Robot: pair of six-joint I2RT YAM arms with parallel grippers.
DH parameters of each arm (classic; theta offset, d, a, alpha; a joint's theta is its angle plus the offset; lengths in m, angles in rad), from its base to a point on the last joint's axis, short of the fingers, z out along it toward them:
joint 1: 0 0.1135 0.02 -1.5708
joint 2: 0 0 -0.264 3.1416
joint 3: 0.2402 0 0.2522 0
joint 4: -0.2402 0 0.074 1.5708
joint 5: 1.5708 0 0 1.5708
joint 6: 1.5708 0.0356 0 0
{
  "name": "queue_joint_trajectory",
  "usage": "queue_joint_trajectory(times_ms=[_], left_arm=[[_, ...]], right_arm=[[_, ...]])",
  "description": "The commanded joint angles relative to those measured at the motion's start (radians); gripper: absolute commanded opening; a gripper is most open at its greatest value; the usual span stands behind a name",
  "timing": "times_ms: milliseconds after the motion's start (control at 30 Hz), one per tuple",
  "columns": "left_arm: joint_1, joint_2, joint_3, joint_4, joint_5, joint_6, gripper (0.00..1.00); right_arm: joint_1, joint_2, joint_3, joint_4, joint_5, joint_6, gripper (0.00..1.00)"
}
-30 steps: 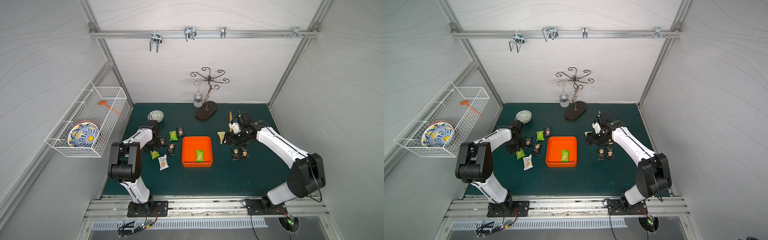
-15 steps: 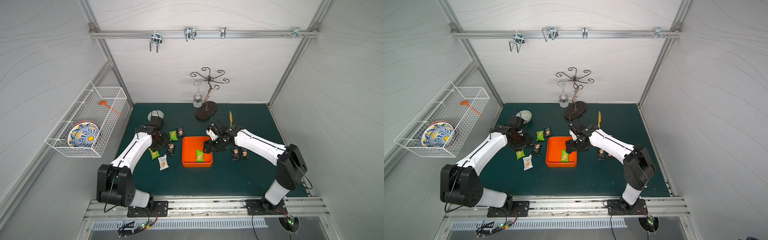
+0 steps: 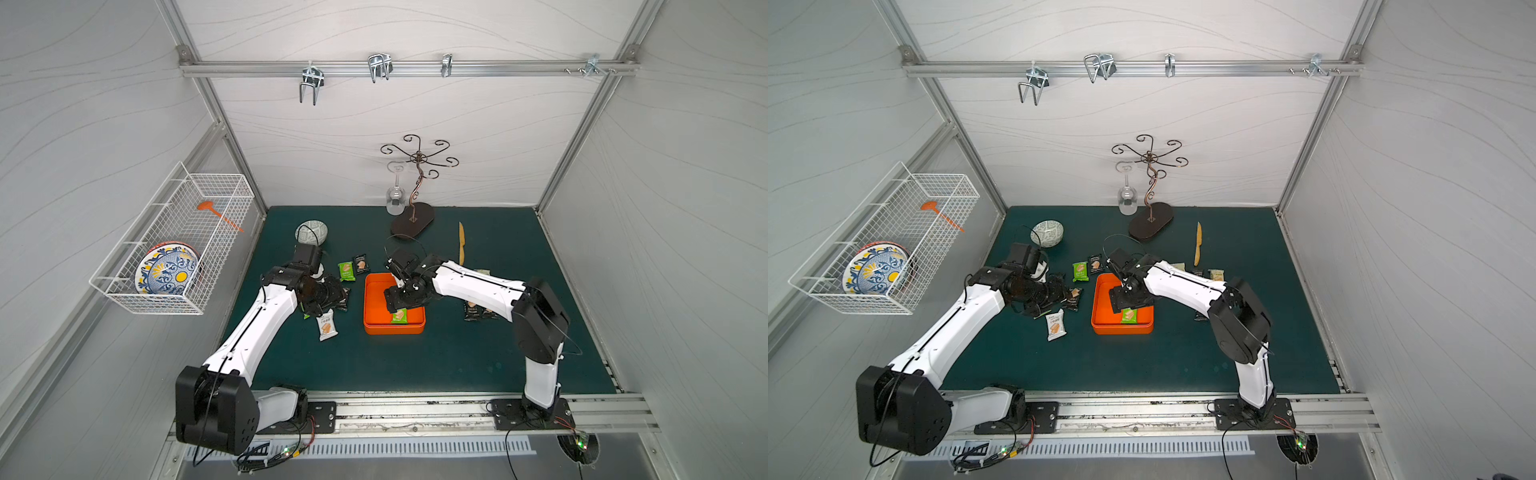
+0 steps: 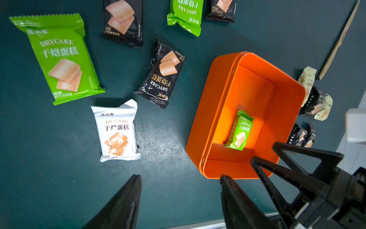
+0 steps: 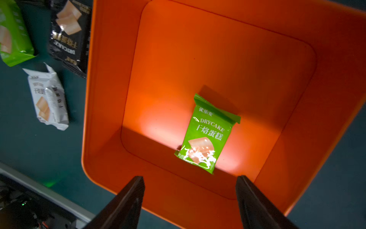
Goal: Take the cookies out of the storage box
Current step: Pick up the cookie from the storage box.
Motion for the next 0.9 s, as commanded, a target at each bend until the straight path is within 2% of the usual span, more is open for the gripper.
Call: queue_joint_trajectory(times_ms=[0,300,867], left_arm=[[0.003,-0.039,-0.009,0.015,0.028,0.018,0.67],[0.002,-0.08,-0.034,0.029,0.044,0.029,0.66],[0.002,-0.095,-0.049,0.03,0.057,0.029,0.66]], right_arm=[[0.016,0.049,0.037,-0.056,0.06,0.053,0.77],[0.04,0.137,0.092,-0.09,0.148,0.159,0.76],[0.042,0.237,0.141,-0.09,0.158,0.189,0.66]])
